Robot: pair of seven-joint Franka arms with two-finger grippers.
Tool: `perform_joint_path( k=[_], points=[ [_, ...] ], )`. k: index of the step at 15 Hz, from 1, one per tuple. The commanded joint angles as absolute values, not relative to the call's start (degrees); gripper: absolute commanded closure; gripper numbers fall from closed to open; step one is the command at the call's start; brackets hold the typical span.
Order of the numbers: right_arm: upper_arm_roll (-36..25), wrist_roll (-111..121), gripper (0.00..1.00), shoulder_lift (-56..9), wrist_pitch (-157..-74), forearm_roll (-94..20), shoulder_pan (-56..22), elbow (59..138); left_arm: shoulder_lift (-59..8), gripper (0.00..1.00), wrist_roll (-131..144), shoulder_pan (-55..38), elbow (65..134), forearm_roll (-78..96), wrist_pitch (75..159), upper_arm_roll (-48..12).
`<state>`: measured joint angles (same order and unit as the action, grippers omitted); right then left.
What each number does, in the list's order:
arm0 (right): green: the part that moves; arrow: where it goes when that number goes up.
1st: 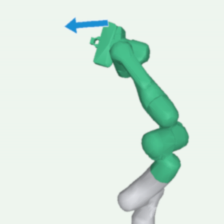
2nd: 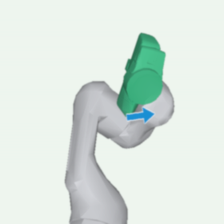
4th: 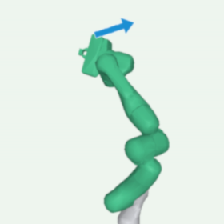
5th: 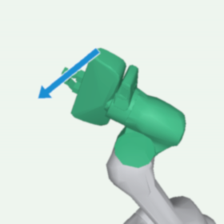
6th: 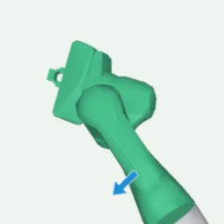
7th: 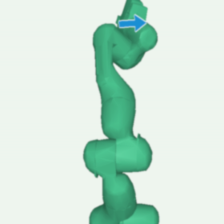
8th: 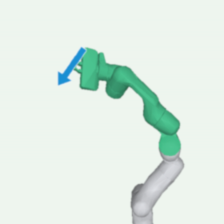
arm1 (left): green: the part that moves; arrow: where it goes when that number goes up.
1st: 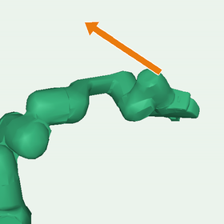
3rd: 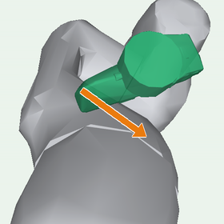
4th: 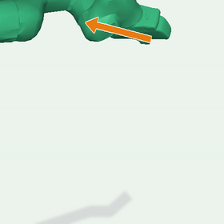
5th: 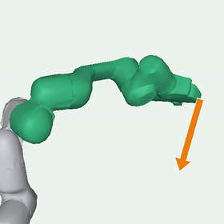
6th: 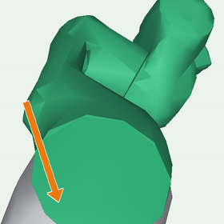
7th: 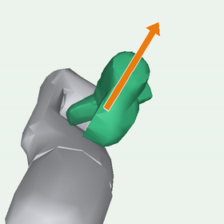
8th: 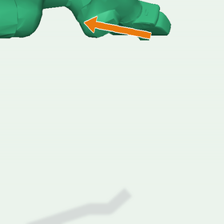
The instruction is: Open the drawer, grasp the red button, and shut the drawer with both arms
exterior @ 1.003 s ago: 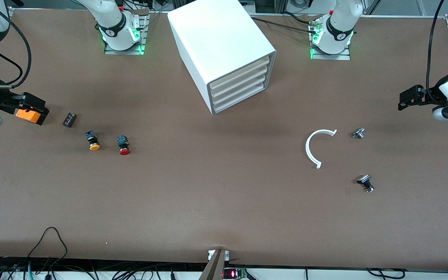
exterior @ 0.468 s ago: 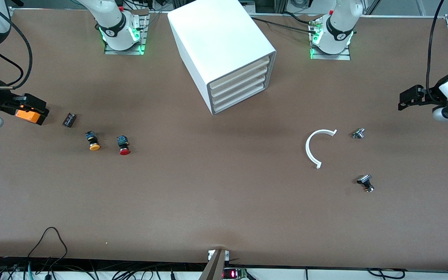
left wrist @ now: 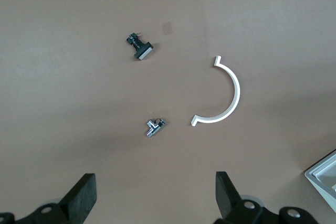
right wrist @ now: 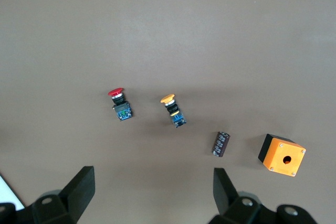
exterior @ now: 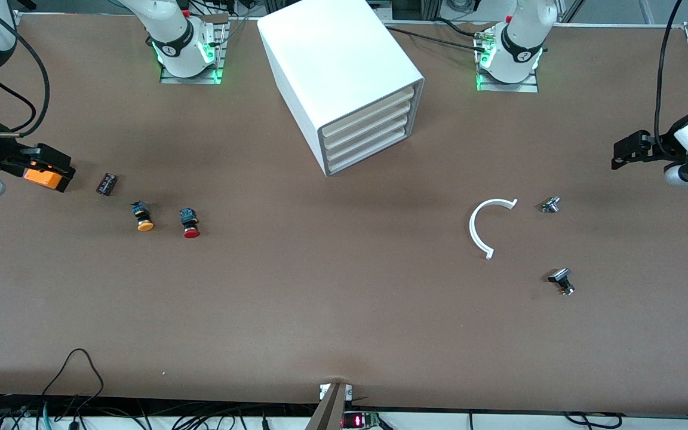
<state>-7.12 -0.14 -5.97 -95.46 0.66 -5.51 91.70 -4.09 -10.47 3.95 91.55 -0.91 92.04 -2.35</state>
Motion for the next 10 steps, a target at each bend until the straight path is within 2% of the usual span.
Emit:
perform_joint_path(
  k=[1, 10],
  points=[
    [-7.12, 0.26, 0.00, -5.80, -95.36, -0.26, -5.54, 91.32, -3.08, 0.00, -10.20, 4.13, 91.85, -0.09, 91.32, -2.29],
    [-7.12, 0.26, 0.00, -6.33, -95.36, -0.26, -5.54, 91.32, -3.08, 0.00, -10.20, 4.31, 91.85, -0.09, 91.32, -2.28]
  ],
)
